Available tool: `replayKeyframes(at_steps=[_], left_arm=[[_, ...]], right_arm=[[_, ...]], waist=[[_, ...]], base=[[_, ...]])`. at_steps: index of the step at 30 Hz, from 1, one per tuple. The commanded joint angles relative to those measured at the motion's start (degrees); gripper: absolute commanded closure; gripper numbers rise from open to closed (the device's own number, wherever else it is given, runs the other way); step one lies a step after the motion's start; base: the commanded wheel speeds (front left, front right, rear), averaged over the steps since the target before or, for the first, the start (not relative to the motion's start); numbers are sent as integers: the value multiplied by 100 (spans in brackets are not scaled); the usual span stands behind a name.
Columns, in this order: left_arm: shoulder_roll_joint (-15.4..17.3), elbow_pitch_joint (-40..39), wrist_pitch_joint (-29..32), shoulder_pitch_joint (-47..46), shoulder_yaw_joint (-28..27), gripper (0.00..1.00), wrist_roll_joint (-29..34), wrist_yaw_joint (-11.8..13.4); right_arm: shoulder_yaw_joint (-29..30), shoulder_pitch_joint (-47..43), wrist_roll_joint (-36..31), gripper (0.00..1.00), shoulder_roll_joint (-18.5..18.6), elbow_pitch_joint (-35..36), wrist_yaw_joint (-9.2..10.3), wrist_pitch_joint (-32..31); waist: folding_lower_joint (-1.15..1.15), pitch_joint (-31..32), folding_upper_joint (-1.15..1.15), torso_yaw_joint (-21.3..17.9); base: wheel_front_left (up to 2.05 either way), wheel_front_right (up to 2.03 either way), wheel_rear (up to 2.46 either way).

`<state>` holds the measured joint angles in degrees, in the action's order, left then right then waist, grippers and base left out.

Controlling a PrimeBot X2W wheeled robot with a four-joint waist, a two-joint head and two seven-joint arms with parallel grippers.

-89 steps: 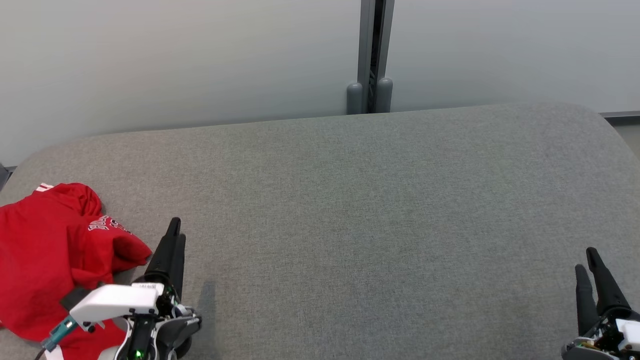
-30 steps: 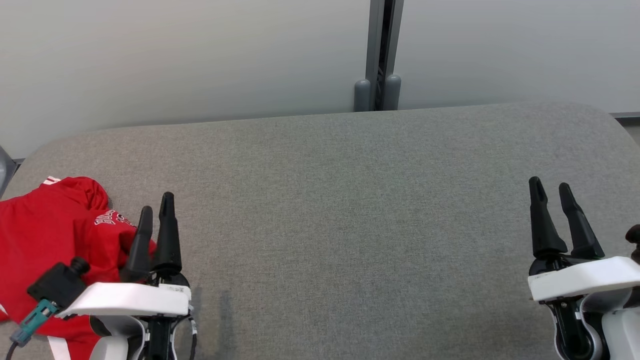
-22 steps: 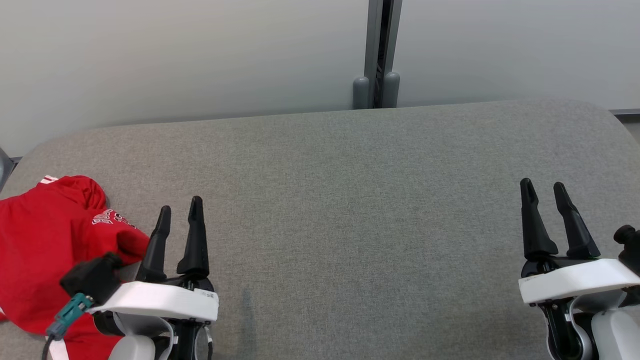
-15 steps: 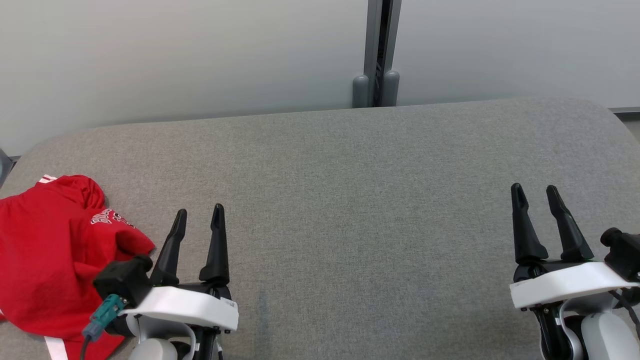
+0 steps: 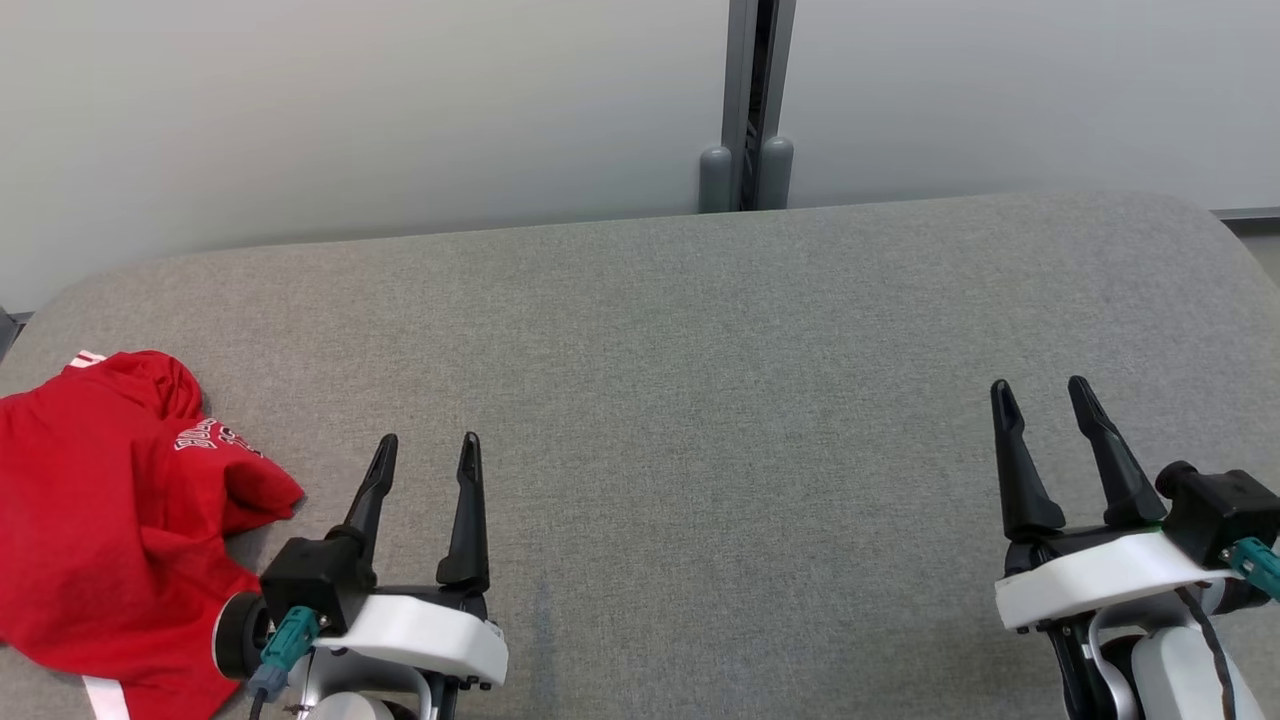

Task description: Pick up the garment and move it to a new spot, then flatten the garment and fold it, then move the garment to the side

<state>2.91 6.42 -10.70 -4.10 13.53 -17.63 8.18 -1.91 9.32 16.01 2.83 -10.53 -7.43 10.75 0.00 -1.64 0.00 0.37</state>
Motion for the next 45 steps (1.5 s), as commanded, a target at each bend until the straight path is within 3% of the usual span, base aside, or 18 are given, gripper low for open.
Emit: replayKeyframes(at_steps=[1,11,20,23,45], left_arm=[[39,-37,-53,-28,14,0,130,48],[29,19,-178,20,70,0,427,98],[10,112,-275,88,22,0,568,-5],[5,171,-311,116,-12,0,462,-107],[8,536,-460,147,70,0,-10,-195]], right_arm=[[-2,100,-138,0,21,-3,-9,70],[-121,146,-597,0,17,-78,-9,186],[-172,160,-914,0,15,-144,-9,283],[-161,158,-886,0,15,-199,-6,319],[-310,194,-382,0,22,-645,-6,453]], waist=[[0,-5,0,-1],[0,-37,0,4],[0,-58,0,15],[0,-58,0,16],[0,-39,0,-10]], base=[[0,0,0],[0,0,0],[0,0,0],[0,0,0],[0,0,0]])
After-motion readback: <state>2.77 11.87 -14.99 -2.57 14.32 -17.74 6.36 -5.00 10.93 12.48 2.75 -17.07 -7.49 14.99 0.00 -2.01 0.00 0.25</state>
